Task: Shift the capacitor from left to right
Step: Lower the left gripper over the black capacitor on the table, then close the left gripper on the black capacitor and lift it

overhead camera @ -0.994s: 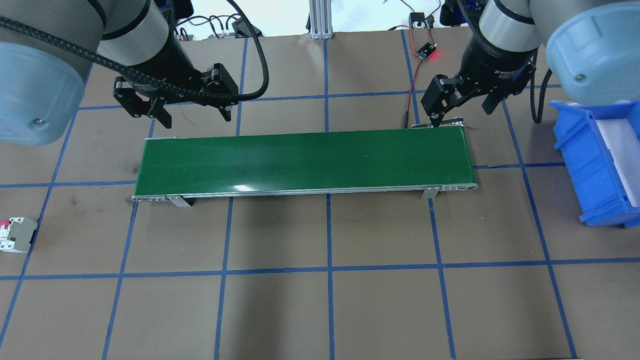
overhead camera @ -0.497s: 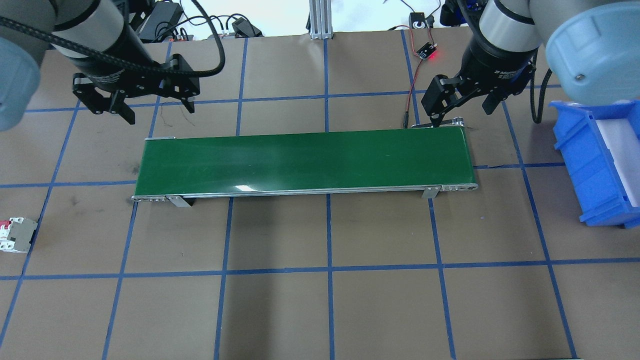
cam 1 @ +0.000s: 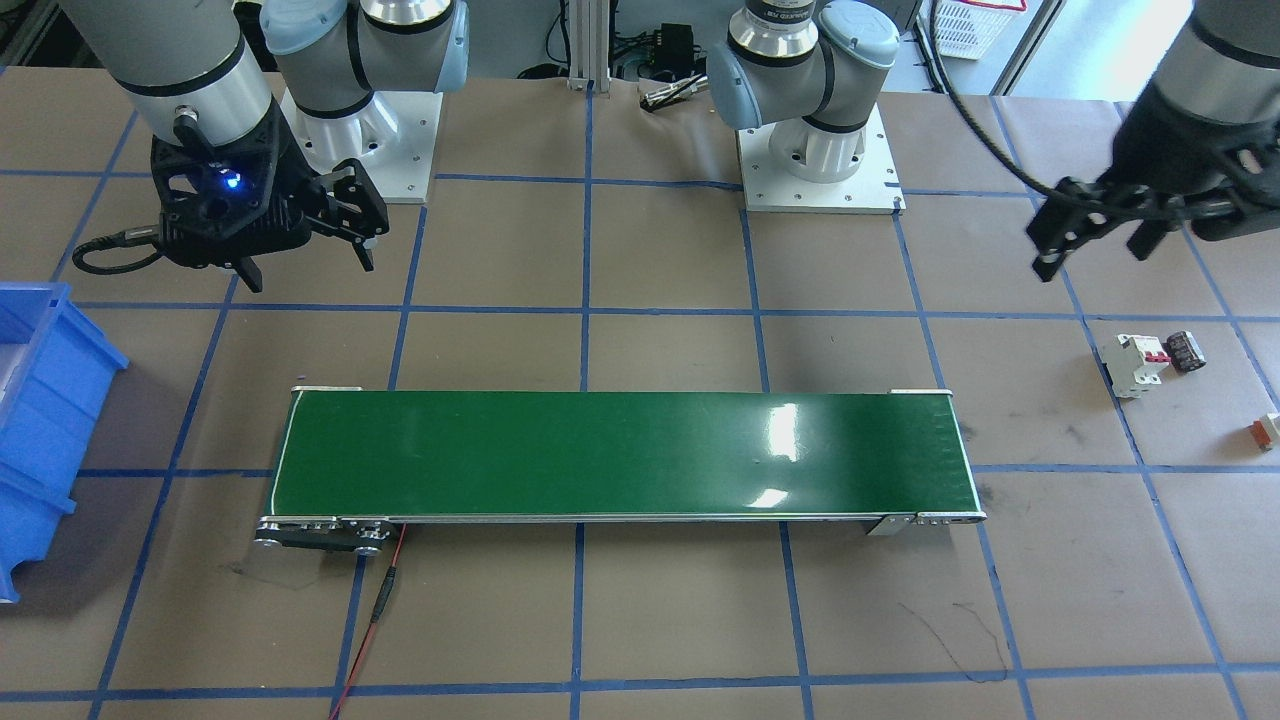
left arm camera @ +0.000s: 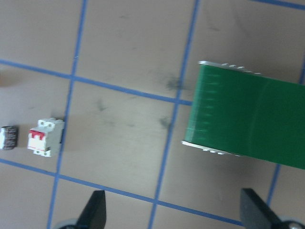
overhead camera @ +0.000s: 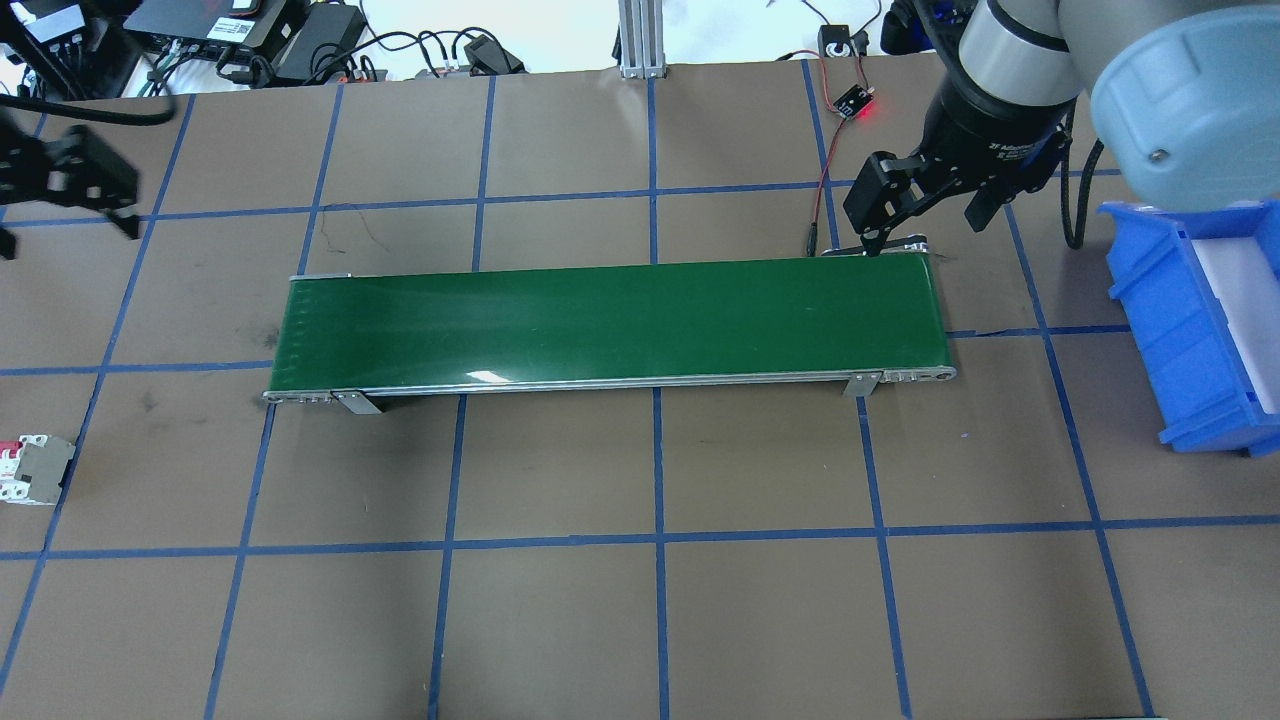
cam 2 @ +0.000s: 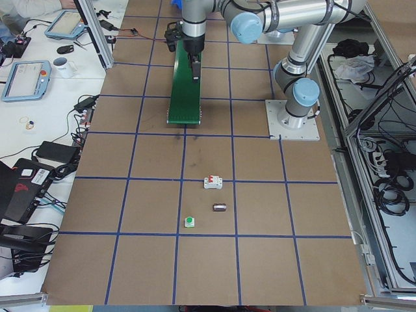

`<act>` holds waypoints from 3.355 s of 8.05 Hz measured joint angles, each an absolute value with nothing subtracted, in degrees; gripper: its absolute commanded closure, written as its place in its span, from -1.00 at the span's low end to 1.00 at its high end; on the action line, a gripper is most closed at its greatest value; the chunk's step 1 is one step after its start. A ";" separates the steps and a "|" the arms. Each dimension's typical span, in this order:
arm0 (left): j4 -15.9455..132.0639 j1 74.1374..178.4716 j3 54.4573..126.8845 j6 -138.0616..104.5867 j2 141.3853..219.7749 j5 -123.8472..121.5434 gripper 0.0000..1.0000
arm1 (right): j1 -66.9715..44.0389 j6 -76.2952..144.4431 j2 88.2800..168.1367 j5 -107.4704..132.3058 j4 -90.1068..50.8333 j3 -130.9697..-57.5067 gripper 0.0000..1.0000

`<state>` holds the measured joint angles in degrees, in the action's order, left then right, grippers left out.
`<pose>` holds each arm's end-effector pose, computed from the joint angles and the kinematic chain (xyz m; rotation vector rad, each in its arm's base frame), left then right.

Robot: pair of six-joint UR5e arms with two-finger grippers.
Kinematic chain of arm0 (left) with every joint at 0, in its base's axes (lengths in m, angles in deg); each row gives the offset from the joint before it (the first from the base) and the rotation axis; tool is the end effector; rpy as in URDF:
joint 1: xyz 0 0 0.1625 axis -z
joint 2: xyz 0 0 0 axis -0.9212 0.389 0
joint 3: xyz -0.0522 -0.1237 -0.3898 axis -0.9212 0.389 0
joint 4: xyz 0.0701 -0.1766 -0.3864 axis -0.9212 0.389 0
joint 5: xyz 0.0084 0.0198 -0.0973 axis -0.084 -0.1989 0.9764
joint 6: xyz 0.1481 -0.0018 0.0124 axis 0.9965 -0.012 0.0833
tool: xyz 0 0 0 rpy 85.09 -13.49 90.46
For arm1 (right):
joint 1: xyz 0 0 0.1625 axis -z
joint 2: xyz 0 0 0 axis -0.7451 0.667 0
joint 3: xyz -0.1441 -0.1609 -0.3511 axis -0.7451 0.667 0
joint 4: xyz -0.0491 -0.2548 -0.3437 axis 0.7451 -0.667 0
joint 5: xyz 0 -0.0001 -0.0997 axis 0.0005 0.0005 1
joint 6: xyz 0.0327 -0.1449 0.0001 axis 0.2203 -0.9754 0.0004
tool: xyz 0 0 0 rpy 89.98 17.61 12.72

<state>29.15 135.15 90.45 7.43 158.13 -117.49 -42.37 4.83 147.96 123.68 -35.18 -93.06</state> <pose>0.0749 -0.5090 0.4499 -0.3364 3.0187 -0.0866 0.1427 -0.5110 0.4109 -0.3598 3.0904 -0.0084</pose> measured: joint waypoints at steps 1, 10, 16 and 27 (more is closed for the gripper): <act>28.92 126.57 90.70 12.74 158.56 -117.85 -1.00 | -42.37 4.83 147.96 123.68 -35.17 -93.26 -1.00; 5.52 92.05 93.69 59.41 177.19 -110.38 -1.00 | -42.36 4.75 147.97 123.94 -35.09 -93.53 -1.00; 1.16 90.20 97.91 65.69 185.34 -104.24 -1.00 | -42.36 4.89 147.97 126.31 -35.17 -93.53 -1.00; -5.38 89.58 100.49 63.38 190.25 -108.13 0.33 | -42.27 4.85 147.96 126.32 -35.26 -93.53 -1.00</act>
